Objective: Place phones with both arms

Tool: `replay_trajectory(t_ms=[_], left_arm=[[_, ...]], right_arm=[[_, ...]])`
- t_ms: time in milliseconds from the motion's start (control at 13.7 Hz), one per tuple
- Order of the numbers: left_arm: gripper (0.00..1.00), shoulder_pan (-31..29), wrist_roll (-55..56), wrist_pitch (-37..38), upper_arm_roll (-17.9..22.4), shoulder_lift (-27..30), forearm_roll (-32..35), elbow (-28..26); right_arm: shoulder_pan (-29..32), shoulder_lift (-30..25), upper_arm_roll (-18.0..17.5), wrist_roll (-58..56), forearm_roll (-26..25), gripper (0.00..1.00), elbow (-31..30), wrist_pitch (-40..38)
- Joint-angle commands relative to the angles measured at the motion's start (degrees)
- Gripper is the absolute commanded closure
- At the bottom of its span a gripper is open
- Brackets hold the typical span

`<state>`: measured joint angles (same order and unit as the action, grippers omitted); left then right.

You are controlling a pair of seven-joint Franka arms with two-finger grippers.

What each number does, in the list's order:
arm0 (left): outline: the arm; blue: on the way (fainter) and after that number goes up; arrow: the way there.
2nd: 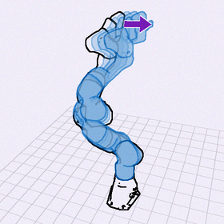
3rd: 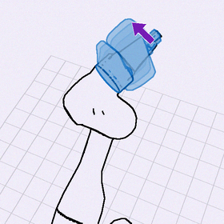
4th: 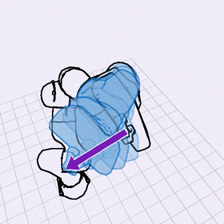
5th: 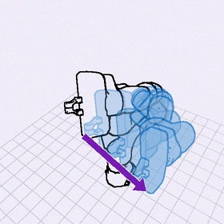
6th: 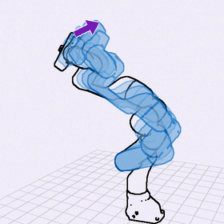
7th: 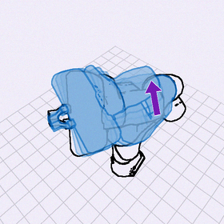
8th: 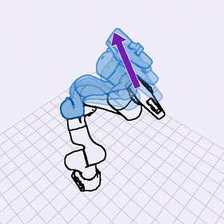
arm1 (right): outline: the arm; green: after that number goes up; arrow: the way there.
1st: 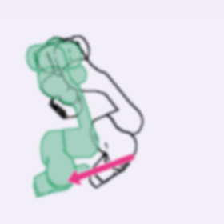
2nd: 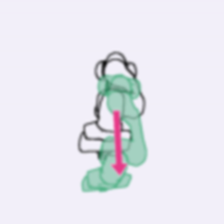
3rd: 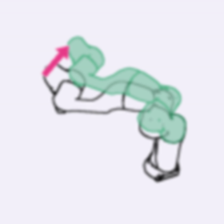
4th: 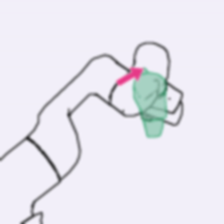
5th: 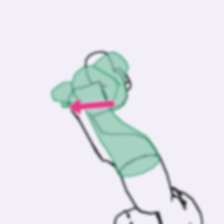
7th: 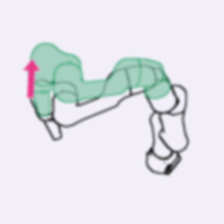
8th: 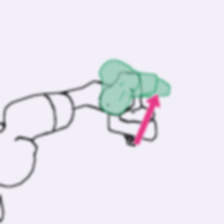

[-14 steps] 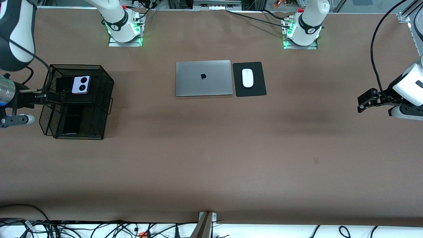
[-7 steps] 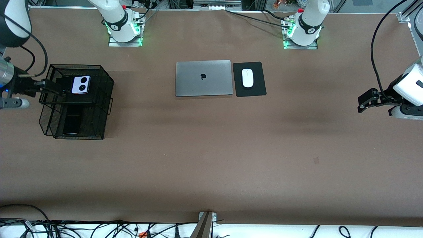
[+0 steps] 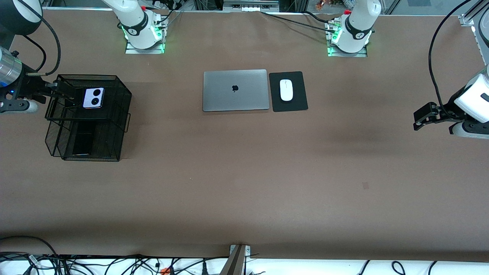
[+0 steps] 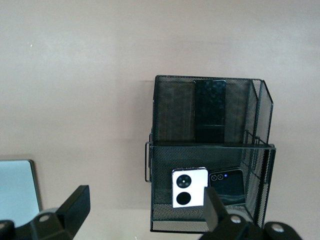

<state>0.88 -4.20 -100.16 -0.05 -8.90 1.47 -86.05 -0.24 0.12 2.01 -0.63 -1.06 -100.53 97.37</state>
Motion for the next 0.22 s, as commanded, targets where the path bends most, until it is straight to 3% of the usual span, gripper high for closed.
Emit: replay_trajectory(t_ms=[0,146], left_arm=[[0.0,0.0,-0.29,1.02,0.23,-0.51,-0.95,1.32],[0.0,0.09,-0.29,1.02,0.23,-0.51,-1.03,1.32]], right_arm=[[2.17,-1.09,-1.3,3.27,-0.17,0.0,-1.25,1.59],[2.17,-0.83,-1.3,2.23,1.32,0.0,-1.08,1.86]])
